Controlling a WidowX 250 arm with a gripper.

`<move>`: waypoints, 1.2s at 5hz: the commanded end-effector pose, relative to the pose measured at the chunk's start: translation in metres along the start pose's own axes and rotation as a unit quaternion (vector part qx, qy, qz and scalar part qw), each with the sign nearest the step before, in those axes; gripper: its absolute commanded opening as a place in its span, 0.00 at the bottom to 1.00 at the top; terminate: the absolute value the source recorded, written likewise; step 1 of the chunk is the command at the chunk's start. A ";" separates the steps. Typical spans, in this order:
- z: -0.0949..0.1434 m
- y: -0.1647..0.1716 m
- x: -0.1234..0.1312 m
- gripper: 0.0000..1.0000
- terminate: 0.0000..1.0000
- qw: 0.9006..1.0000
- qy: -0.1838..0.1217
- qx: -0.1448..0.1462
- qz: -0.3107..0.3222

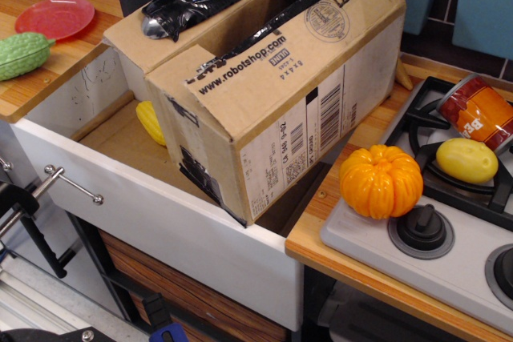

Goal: Close small4fbox flaps

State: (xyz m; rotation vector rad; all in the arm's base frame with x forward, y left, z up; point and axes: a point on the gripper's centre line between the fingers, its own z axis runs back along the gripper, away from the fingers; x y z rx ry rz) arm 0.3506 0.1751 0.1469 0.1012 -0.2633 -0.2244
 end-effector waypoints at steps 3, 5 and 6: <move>-0.013 0.005 -0.003 1.00 0.00 0.999 0.017 -0.023 0.020; -0.012 -0.005 -0.008 1.00 0.00 0.998 0.016 -0.062 0.021; -0.003 -0.016 -0.008 1.00 0.00 0.995 0.023 -0.092 0.020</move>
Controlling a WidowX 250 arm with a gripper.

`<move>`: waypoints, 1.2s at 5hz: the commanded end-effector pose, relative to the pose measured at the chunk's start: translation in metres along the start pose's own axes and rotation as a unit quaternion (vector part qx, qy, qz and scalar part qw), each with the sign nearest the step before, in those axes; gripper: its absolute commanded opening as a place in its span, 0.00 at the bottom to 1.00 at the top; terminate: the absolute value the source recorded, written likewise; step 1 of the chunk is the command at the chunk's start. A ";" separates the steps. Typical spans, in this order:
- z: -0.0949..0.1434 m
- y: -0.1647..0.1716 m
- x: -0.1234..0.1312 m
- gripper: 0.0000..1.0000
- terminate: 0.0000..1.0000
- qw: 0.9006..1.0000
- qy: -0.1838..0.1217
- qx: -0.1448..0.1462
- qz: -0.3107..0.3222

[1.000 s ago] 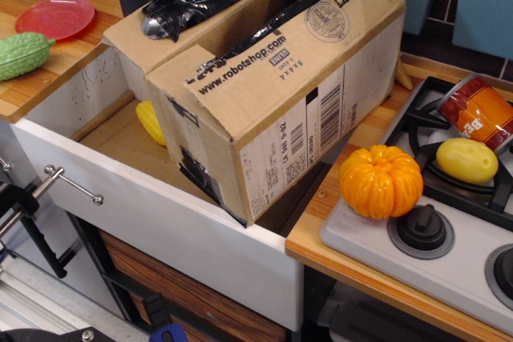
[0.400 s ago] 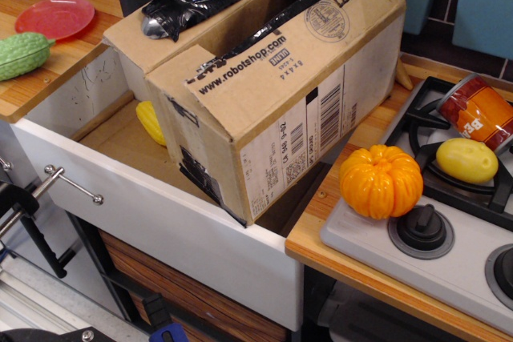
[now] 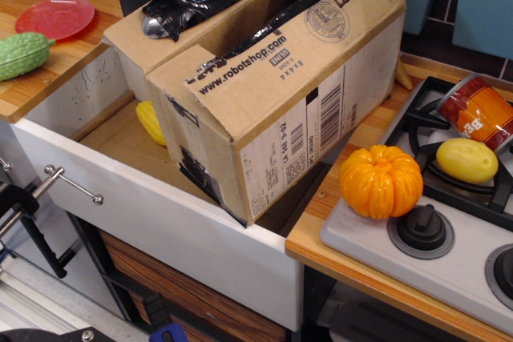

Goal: Close small4fbox flaps

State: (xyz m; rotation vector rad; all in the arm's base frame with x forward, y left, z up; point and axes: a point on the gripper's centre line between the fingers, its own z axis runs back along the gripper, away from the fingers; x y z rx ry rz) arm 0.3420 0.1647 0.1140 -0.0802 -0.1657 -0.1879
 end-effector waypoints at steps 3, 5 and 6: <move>0.048 -0.064 -0.009 1.00 0.00 1.000 0.005 -0.006 0.028; 0.034 -0.084 -0.036 1.00 0.00 0.999 -0.018 -0.007 0.038; 0.027 -0.087 -0.047 1.00 0.00 0.999 -0.028 -0.008 0.042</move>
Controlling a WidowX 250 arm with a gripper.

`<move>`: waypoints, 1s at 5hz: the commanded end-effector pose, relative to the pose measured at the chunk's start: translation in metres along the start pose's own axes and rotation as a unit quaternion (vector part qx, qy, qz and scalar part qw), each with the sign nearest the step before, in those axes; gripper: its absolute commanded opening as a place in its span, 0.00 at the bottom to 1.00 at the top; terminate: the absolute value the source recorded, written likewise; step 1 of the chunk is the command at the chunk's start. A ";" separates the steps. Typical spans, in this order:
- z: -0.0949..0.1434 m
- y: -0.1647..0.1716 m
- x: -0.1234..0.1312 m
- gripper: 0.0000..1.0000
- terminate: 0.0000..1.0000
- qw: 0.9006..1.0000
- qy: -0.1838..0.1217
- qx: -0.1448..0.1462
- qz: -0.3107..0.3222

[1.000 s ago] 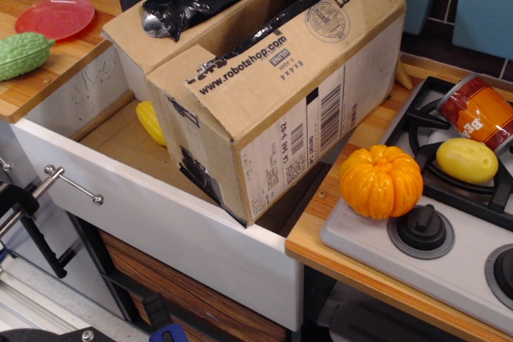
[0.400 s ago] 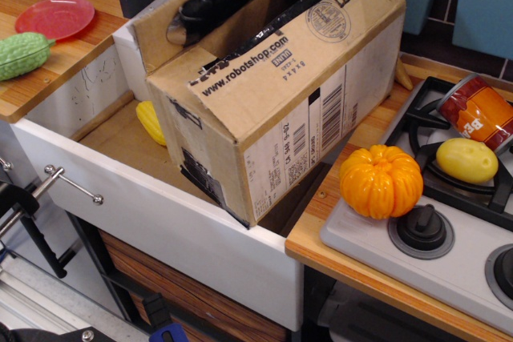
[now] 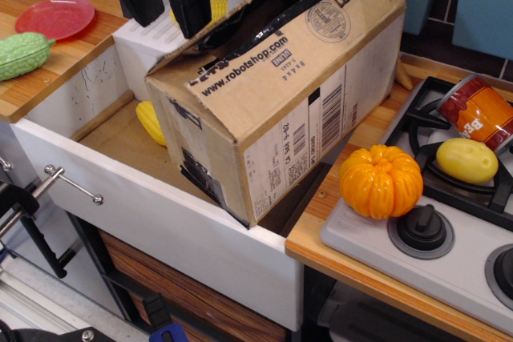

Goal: Close small4fbox flaps

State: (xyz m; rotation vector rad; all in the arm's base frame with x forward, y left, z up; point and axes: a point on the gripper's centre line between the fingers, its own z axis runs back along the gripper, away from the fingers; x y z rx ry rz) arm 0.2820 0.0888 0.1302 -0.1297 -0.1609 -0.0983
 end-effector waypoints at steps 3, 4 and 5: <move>-0.013 -0.006 0.003 1.00 0.00 0.999 -0.037 0.020 -0.018; -0.026 -0.009 -0.006 1.00 0.00 0.999 -0.026 0.022 -0.030; -0.035 -0.008 -0.011 1.00 0.00 0.999 -0.030 0.021 -0.033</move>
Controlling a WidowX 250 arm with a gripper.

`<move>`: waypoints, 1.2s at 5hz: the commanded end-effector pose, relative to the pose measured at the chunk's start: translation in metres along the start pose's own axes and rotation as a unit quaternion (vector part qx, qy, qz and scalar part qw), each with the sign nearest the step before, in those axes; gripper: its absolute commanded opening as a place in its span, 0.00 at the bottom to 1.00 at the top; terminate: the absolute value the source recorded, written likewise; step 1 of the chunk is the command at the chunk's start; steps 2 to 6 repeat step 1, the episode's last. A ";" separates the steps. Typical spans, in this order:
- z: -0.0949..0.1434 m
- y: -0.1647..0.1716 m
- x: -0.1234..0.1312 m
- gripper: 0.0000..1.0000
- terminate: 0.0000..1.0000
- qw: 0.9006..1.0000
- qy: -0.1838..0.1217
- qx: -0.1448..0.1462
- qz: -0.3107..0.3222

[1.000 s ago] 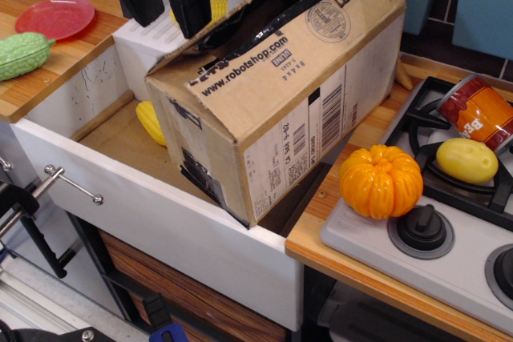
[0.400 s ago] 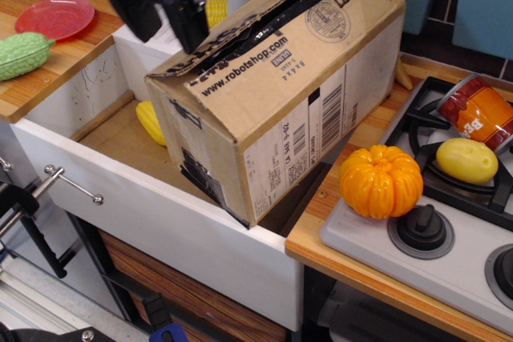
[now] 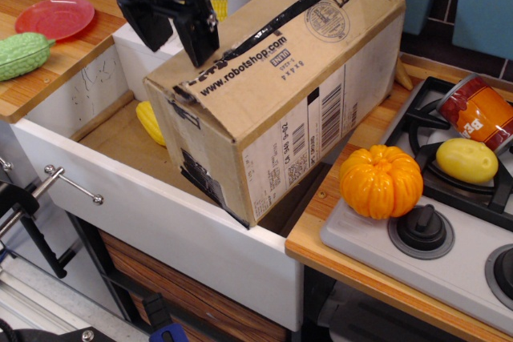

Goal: Close small4fbox flaps

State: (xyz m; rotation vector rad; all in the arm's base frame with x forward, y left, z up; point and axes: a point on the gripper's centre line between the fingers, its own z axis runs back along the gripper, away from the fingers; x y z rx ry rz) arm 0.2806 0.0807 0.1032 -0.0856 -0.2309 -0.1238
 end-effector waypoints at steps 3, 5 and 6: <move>-0.012 -0.003 -0.012 1.00 1.00 0.999 -0.014 -0.011 -0.033; -0.012 -0.003 -0.012 1.00 1.00 0.999 -0.014 -0.011 -0.033; -0.012 -0.003 -0.012 1.00 1.00 0.999 -0.014 -0.011 -0.033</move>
